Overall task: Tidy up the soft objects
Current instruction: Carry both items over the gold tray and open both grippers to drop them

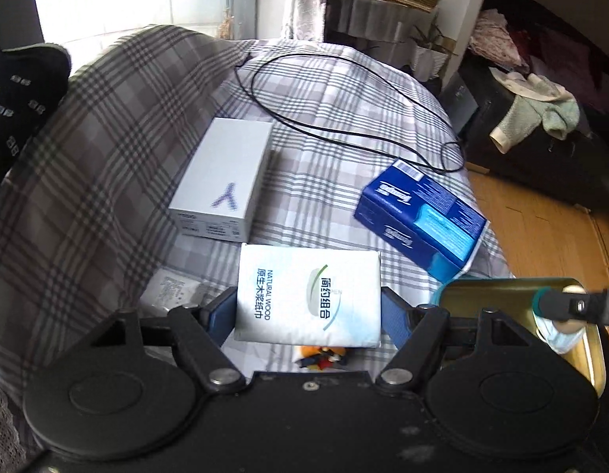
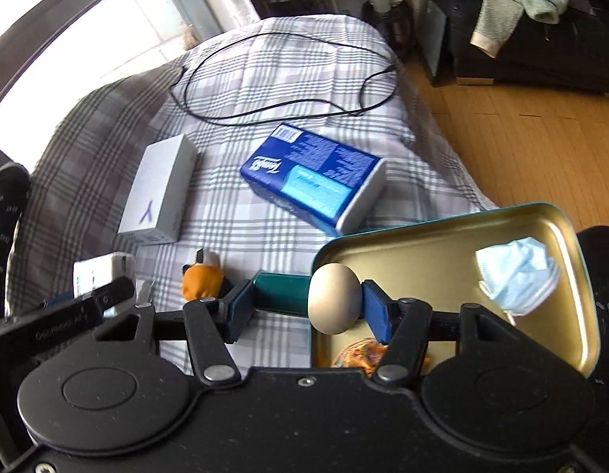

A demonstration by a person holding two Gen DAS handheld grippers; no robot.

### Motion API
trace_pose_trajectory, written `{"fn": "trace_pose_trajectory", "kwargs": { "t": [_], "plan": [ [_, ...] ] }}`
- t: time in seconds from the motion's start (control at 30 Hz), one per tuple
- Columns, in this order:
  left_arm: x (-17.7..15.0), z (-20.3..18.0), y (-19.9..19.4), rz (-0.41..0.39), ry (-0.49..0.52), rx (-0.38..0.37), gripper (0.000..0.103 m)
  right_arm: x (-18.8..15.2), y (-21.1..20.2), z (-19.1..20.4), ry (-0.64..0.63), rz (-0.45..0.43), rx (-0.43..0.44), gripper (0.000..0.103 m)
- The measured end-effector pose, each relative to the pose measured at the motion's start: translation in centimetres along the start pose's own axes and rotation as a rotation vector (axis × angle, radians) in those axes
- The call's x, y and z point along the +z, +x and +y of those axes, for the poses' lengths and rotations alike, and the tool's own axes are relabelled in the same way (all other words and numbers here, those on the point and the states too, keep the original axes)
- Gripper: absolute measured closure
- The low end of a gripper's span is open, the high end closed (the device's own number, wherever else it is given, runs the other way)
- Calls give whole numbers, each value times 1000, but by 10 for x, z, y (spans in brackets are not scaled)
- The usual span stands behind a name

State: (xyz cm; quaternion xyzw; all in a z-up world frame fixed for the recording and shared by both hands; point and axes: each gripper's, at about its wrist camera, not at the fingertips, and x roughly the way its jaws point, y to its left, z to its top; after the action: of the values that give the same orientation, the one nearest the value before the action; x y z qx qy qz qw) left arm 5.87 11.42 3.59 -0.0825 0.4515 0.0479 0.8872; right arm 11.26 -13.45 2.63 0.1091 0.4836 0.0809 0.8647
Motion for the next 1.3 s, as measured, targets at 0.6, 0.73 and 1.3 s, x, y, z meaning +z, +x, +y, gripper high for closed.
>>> {"fn": "trace_pose_trajectory", "kwargs": {
  "t": [0.6, 0.73, 1.3],
  "plan": [
    [-21, -168, 40, 187, 211, -146, 31, 22, -35, -114, 176, -19, -93, 45],
    [-18, -203, 50, 181, 269, -107, 31, 18, -38, -118, 149, -12, -105, 45],
    [-17, -243, 68, 181, 302, -61, 13, 19, -50, -133, 146, -40, -150, 45]
  ]
}}
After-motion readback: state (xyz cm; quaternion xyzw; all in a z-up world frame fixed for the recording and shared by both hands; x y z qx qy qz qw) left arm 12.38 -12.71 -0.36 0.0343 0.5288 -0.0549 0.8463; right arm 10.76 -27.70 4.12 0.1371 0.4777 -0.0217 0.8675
